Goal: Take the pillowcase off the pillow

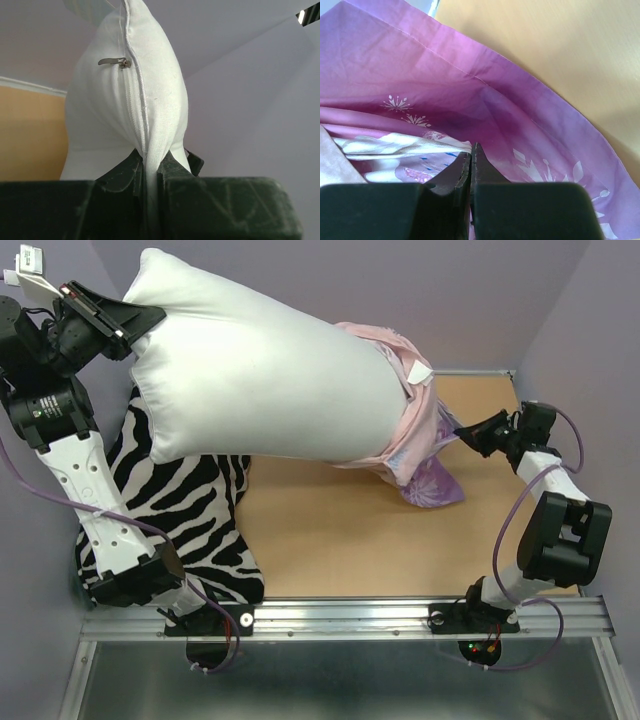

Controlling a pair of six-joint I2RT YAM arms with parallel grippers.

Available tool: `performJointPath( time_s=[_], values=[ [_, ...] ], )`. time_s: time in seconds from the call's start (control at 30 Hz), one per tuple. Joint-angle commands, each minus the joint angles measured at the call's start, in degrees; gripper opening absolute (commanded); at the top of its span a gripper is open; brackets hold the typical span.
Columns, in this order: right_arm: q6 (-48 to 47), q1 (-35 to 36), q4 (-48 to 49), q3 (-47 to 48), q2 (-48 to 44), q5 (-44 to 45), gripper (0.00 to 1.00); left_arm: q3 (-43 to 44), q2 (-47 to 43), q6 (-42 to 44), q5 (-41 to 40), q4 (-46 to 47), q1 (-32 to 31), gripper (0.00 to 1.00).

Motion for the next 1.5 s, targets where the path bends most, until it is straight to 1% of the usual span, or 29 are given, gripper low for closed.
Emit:
performJointPath(
  time_s=[0.0,0.17,0.27,0.43,0.47,0.53,0.8,0.9,1.47],
  values=[
    [-3.8,-10.3,-2.7,0.3,2.0,30.1,0.01,2.6,-1.6,-2.4,-14.9,22.6,7.2,0.0],
    [-2.6,-12.8,-2.8,-0.5,1.5,30.0,0.01,3.9,-0.6,-4.1,-14.5,24.0,7.7,0.0],
    [-2.6,-13.5,-2.9,-0.3,1.2,30.3,0.0,3.8,-0.1,-6.3,-13.4,26.2,8.5,0.0],
    [-2.4,-13.8,-3.0,0.0,1.5,30.2,0.0,4.5,0.5,-7.1,-13.1,26.8,9.1,0.0],
    [-2.4,-13.9,-3.0,-0.2,1.7,31.7,0.01,4.5,0.7,-7.3,-12.9,27.3,9.2,0.0],
    [-1.9,-14.3,-3.0,-0.4,1.9,31.6,0.0,4.5,0.8,-7.7,-12.7,27.6,9.8,0.0],
    [-1.6,-15.9,-3.1,-1.0,1.3,32.8,0.01,5.8,2.6,-11.5,-11.3,31.7,10.6,0.0],
    [-1.3,-16.4,-3.1,-0.8,1.7,31.3,0.0,5.8,2.8,-11.8,-11.1,32.2,10.9,0.0],
    [-0.5,-16.5,-3.1,-1.4,0.9,34.1,0.0,5.1,3.7,-12.6,-10.2,33.7,11.4,0.0]
  ],
)
